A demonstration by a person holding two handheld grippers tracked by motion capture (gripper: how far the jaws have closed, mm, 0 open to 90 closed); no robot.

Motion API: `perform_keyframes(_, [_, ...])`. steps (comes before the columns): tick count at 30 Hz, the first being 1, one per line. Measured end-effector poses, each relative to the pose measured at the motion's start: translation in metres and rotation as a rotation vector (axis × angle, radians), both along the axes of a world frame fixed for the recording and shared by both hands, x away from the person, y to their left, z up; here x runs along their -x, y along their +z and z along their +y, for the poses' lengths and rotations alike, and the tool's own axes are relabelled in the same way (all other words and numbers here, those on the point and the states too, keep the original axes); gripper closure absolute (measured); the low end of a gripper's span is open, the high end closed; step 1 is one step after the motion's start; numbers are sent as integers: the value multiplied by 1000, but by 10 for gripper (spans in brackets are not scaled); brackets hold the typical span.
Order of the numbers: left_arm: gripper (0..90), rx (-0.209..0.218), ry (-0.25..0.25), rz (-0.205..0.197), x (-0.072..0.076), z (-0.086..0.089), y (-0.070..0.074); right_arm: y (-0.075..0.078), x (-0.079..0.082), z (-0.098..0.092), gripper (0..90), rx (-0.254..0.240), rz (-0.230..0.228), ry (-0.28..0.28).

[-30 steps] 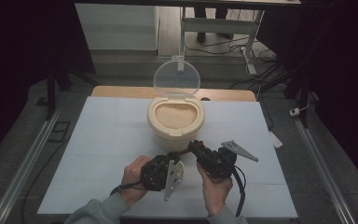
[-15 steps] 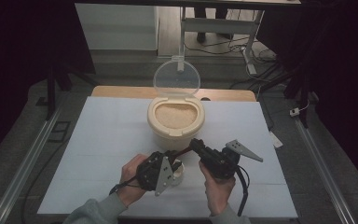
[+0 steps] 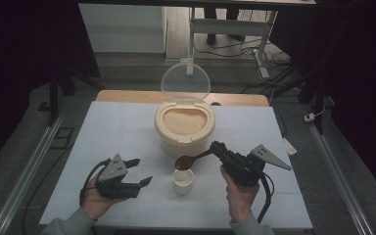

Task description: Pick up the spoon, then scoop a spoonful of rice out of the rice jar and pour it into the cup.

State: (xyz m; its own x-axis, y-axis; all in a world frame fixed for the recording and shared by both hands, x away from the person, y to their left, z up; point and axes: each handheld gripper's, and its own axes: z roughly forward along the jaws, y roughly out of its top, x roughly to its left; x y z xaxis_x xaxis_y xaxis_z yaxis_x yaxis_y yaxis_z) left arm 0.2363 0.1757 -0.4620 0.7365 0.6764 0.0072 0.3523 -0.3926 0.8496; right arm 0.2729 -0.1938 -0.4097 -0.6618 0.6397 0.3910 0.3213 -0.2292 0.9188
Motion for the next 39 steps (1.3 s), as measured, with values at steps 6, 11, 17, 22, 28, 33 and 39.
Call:
perform_keyframes(6, [228, 54, 65, 82, 6, 36, -18, 6, -1, -7, 839, -7, -35, 5])
perform_keyframes(11, [197, 43, 113, 122, 9, 53, -33, 9, -2, -15, 839, -15, -59, 5])
perform_keyframes(17, [169, 60, 145, 145, 9, 64, -37, 17, -2, -25, 839, -44, -79, -11])
perform_keyframes(22, [161, 52, 139, 146, 7, 63, -38, 33, -1, -34, 839, -79, -120, -32])
perform_keyframes(28, [156, 42, 138, 155, 5, 61, -41, 50, -9, -37, 839, -78, -154, -68])
perform_keyframes(33, [155, 38, 139, 161, 3, 60, -42, 57, -31, -31, 839, -69, -140, -93])
perform_keyframes(39, [155, 32, 137, 164, 2, 60, -43, 62, -59, -20, 839, -31, -120, -131])
